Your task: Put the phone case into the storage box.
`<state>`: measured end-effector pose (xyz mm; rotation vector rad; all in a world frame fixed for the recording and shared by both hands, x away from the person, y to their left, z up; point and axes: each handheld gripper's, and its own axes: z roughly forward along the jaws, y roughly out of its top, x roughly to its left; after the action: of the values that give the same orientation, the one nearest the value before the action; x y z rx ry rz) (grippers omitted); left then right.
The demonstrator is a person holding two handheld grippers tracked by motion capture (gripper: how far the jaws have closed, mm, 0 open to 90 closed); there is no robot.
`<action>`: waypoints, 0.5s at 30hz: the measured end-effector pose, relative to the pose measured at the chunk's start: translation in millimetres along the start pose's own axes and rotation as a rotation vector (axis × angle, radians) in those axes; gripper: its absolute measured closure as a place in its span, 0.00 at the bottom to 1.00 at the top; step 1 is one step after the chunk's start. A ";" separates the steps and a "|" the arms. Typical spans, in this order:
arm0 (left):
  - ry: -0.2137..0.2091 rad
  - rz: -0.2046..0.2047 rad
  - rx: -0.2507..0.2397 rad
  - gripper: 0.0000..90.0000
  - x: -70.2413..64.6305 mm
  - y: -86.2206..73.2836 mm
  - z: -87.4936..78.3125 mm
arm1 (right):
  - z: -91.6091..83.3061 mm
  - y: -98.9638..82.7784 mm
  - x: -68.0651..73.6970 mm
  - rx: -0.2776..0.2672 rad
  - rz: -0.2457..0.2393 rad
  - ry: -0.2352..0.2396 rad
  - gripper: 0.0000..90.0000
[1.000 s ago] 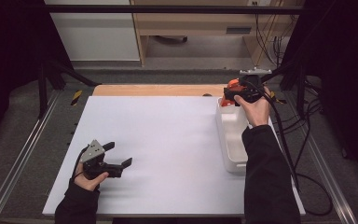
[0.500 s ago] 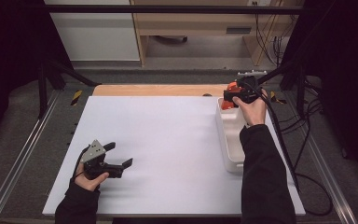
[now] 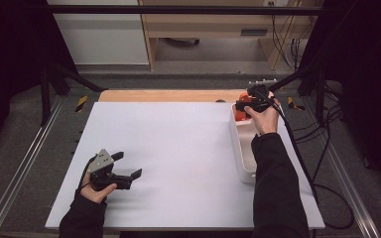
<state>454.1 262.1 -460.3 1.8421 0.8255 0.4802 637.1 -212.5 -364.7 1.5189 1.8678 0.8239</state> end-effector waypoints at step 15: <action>0.000 0.003 0.007 0.02 0.2 -0.9 1.2 | 22.8 -4.0 5.8 0.032 0.023 -0.009 0.17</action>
<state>454.8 261.7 -461.6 1.8495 0.8259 0.4800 651.1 -205.3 -382.7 1.5637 1.8686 0.7993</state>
